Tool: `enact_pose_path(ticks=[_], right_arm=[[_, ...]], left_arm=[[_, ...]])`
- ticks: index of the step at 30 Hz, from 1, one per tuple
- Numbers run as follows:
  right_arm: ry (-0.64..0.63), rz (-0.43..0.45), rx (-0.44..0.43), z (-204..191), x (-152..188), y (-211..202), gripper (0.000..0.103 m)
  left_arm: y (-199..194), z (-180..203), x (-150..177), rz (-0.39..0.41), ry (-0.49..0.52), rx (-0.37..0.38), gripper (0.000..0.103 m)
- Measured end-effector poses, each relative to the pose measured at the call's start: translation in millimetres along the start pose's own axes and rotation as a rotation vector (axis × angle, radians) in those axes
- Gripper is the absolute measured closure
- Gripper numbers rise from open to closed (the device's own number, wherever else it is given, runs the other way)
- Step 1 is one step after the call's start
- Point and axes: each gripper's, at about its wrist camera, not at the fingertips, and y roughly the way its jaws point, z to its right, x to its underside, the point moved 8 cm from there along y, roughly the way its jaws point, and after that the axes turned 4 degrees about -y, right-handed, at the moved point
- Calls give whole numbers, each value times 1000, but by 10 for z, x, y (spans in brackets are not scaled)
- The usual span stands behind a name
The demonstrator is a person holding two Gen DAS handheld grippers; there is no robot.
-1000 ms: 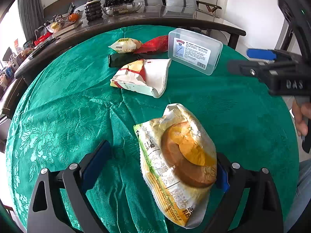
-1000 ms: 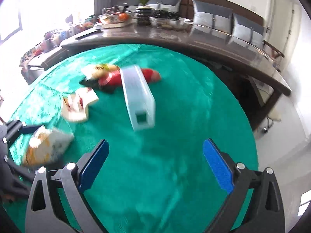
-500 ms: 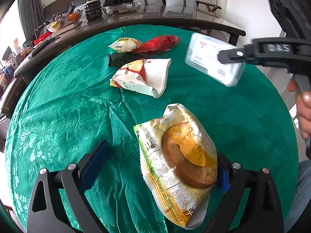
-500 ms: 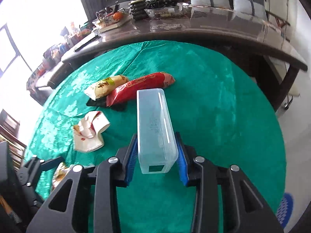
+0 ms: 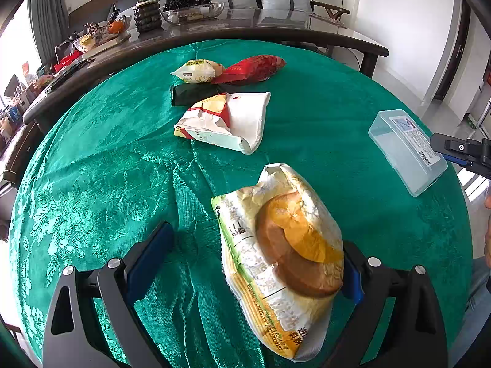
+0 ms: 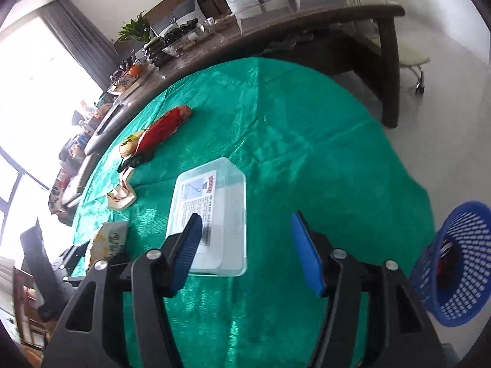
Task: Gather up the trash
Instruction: 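Grasp the clear plastic box with the right tool while the left tool holds the bread bag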
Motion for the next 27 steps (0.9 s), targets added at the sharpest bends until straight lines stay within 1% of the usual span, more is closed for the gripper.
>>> enact_pose_path(ticks=[1,2,4,5,6,10,11,13,15,19,21,23,27], right_arm=[[-29,18,7,-58,7,-17,31],[-66,38,10,-152,14,-45,24],[-131,63,20,-341,31,-27,23],[-165,64,30,-412,57,-14,20],[-206,49,51,-507,89,48,16],[-322,-35,198,-602,198,362,16],[-327,-61,220,-593,228,423,16],[-322,-90,228,-522,263,464,15],[-338,-86,244,-517,264,478,15],[-330,-74,257,-472,291,441,12],[-327,-62,257,-465,296,436,11],[-327,-62,257,-487,299,420,10],[-326,-63,257,-481,285,430,10]], left_arm=[[-5,1,1,0,0,0,10],[-7,-1,1,0,0,-1,10],[-9,-6,-1,0,0,-1,10],[-8,-5,-1,0,0,-1,10],[-8,-5,-1,0,0,-1,10],[-14,-10,1,0,0,-4,9],[-13,-11,1,-1,0,-4,9],[-14,-14,1,-1,0,-4,9],[-13,-11,0,-1,0,-4,9],[-13,-8,0,-1,0,-4,9],[-14,-11,0,-1,0,-5,9],[-14,-23,3,-4,-6,-11,7],[-21,-31,6,-4,-8,-10,7]])
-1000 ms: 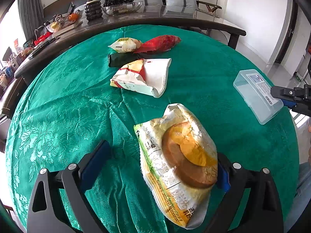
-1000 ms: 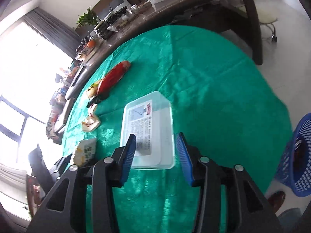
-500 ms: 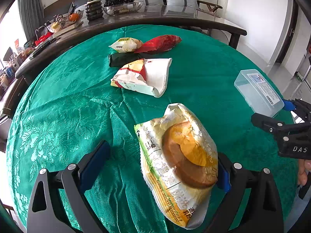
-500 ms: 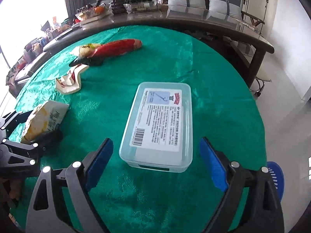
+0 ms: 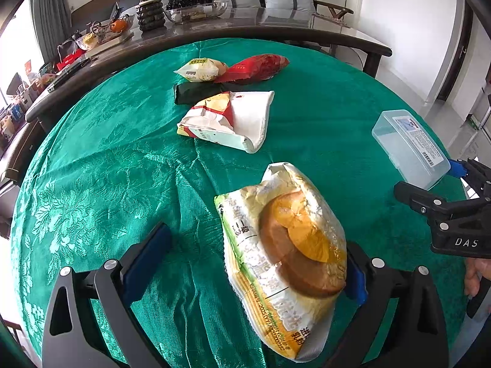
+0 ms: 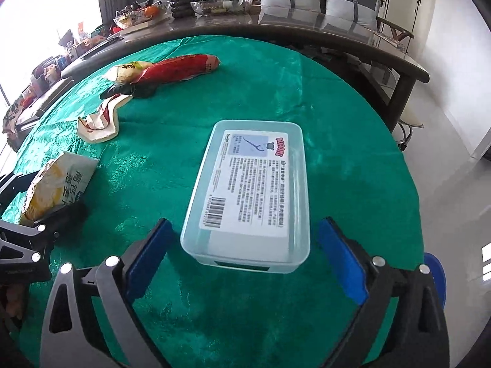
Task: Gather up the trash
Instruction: 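Grasp the clear plastic box with the right tool while the left tool holds the bread bag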
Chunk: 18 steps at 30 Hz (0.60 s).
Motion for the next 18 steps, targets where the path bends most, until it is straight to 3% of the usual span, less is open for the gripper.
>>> enact_pose_path(ticks=[12,18], right_arm=[[-1,-11,-5,8,-6,13,8],[0,-83,-61,87,-124,-79,9]], left_arm=[[8,13,-2,-39,22,28,5],[-204,3,-75,-40,-9,142,5]])
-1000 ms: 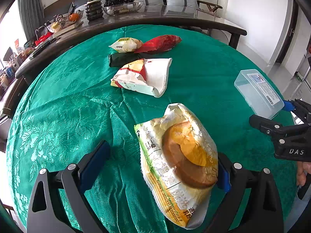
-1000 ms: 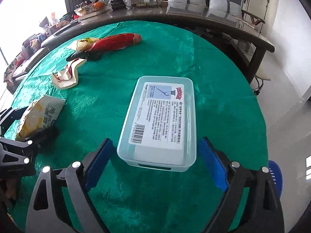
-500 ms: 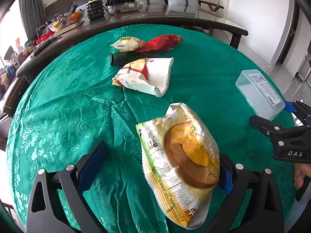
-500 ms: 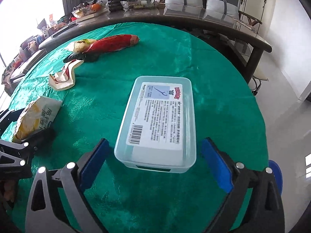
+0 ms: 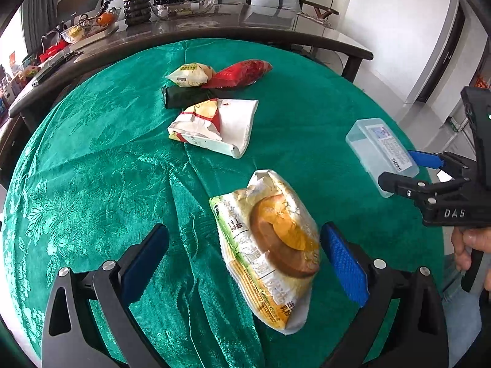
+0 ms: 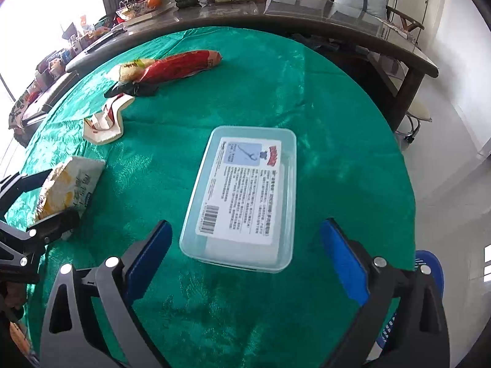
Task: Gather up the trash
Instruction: 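Grasp the clear plastic box with the right tool while the left tool holds the bread bag, then carry the bread bag and plastic box to the blue wastebasket and release both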
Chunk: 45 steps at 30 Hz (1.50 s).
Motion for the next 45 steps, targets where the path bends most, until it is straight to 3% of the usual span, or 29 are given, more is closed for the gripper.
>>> enact_pose_path(ticks=[3,6,8,10,11,13,16,20,23,29,32,36,41,45], right_arm=[[13,-35,-33,17,-144,-77,9],[-38,-124,-32,-99,-226,-5,9],[-78,-156,-7,-162,-270,65,10],[-84,-173,7,-171,-279,111,31],[-82,-182,20,-147,-281,121,42],[-46,-156,-17,-117,-307,56,42],[-26,-103,-33,-42,-331,-108,42],[25,-29,-74,170,-350,-396,42],[82,14,-63,585,-262,-658,42],[226,29,61,1672,191,-974,42],[332,8,123,2309,603,-1061,42],[418,-31,175,2788,1078,-1034,42],[528,-53,215,3265,1536,-923,42],[608,-59,217,3496,1774,-812,42]], left_arm=[[-8,34,-22,-14,5,22,5],[68,72,-39,-27,36,-31,5],[85,109,-38,-42,57,-60,12],[73,138,-21,-56,67,-68,39],[62,152,-3,-62,67,-54,47],[24,172,15,-64,53,-28,66],[-42,255,11,-40,58,-10,73],[-164,574,-35,-10,66,76,77],[-224,938,-125,11,100,135,77],[-183,1944,-245,-12,175,309,77],[-67,2539,-225,-40,233,369,77],[138,3346,-129,-93,301,449,77],[536,4141,36,-157,357,491,77],[917,4555,116,-196,379,499,77]])
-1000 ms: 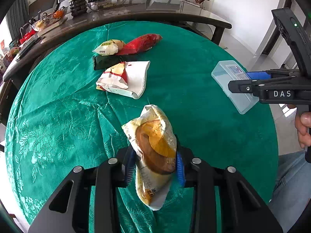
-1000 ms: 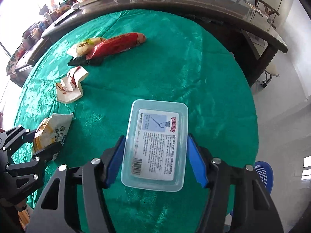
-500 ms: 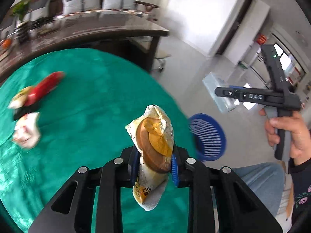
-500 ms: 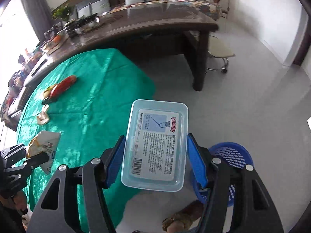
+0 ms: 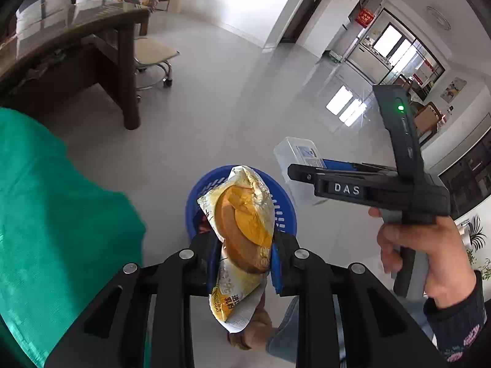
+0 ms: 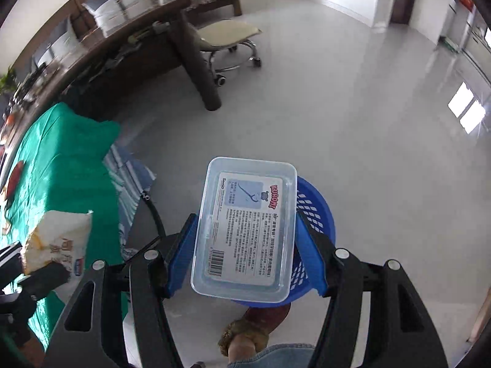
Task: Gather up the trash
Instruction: 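Carry the bread bag and plastic box to the blue wastebasket and release both, then move both tools back over the table toward the white wrapper and red sausage wrapper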
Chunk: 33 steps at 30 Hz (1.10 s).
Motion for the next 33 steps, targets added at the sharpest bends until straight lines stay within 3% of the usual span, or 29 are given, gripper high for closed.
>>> enact_pose_path(ticks=[9,11,12,13,15,19,26,29,33], right_arm=[[128,7,-56,416,-3,177,41],[155,16,-72,464,-17,195,36],[169,29,-87,495,-33,193,25],[180,42,-96,520,-50,181,22],[194,66,-93,579,-72,131,21],[181,127,-55,590,-144,23,14],[48,251,39,328,-260,-286,6],[-9,324,59,66,-297,-463,5],[-103,400,15,-492,-313,-621,5]], left_arm=[[909,21,-123,-82,-14,-18,74],[1039,-2,-132,-84,-20,-30,60],[1093,-22,-161,-76,-30,-34,41],[1133,-36,-208,-62,-40,-46,32],[1086,-87,-258,-39,-63,-55,25],[758,-203,-321,42,-65,-112,12],[-272,-427,-139,188,1,-240,10],[-750,-658,30,257,-9,-310,6],[-1312,-1087,366,284,-72,-384,5]])
